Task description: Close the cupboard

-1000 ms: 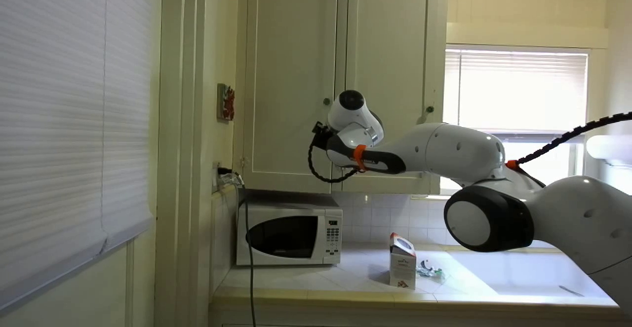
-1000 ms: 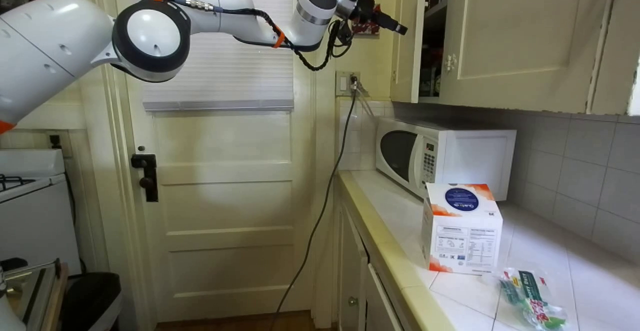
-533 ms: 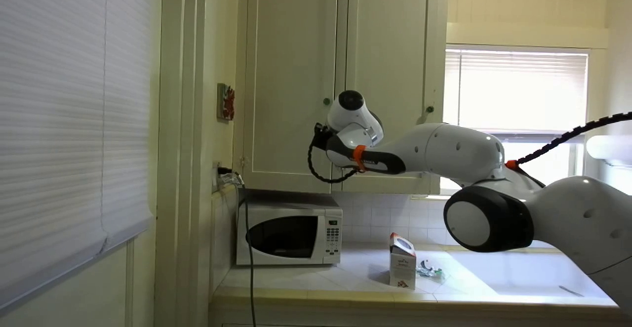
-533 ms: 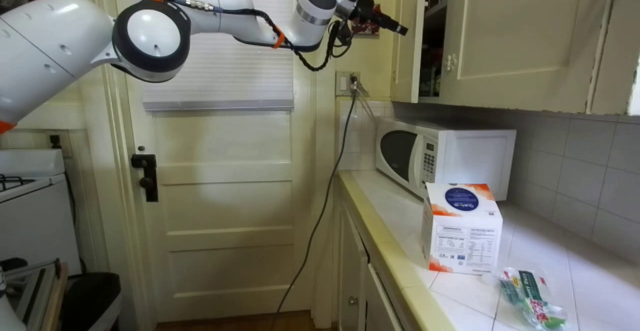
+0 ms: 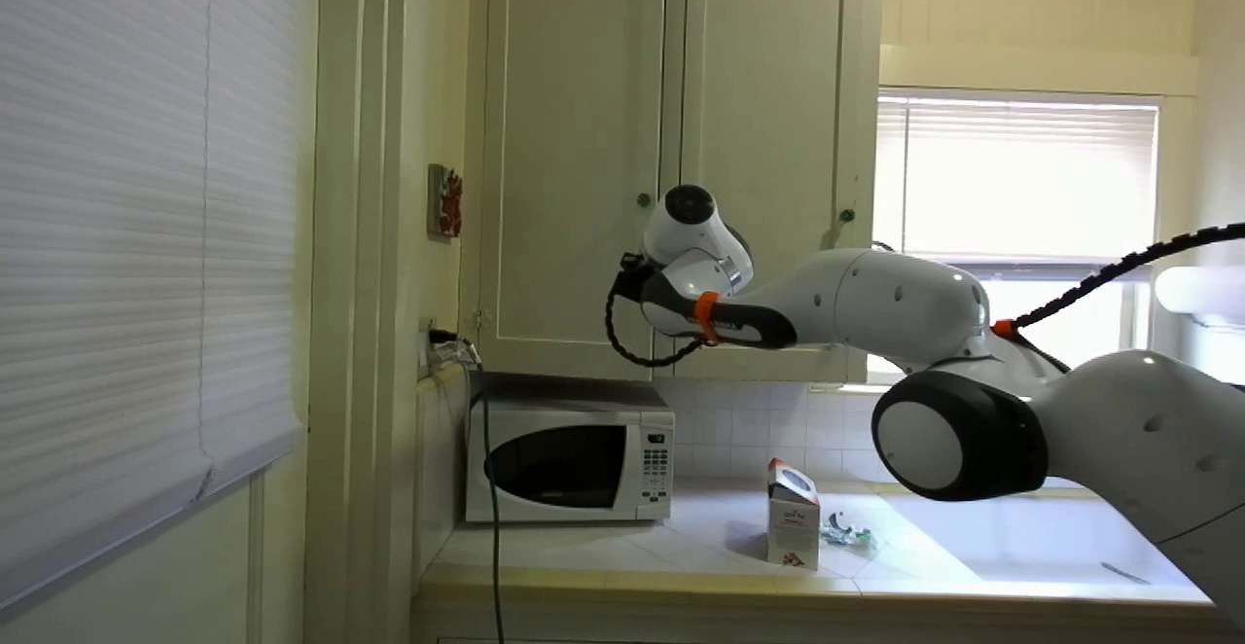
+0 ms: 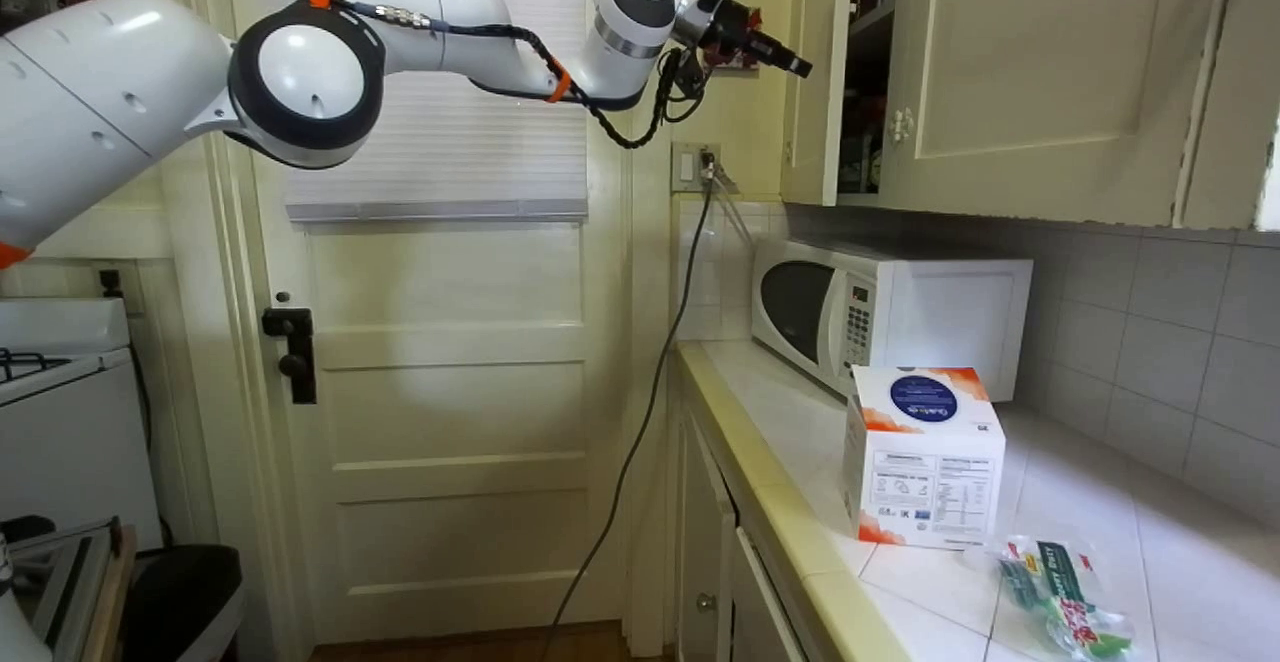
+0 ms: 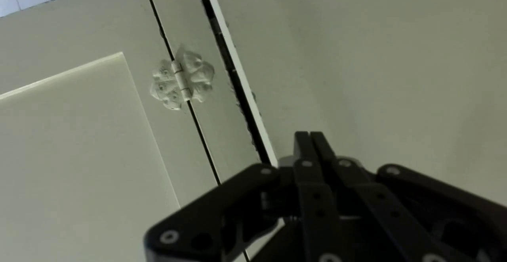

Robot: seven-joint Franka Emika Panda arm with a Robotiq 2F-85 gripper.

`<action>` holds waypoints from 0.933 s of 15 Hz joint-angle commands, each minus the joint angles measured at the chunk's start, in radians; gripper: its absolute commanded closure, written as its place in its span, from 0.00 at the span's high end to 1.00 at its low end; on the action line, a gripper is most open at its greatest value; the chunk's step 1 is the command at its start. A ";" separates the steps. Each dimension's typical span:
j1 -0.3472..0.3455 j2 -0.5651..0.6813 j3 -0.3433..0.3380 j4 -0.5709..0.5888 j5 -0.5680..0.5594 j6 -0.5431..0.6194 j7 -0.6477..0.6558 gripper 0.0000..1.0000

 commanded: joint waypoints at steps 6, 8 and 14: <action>-0.054 0.032 0.041 0.000 0.034 0.056 0.000 0.01; -0.052 0.036 0.038 0.001 0.035 0.043 0.022 0.00; -0.033 0.035 0.022 -0.002 0.022 0.031 0.027 0.00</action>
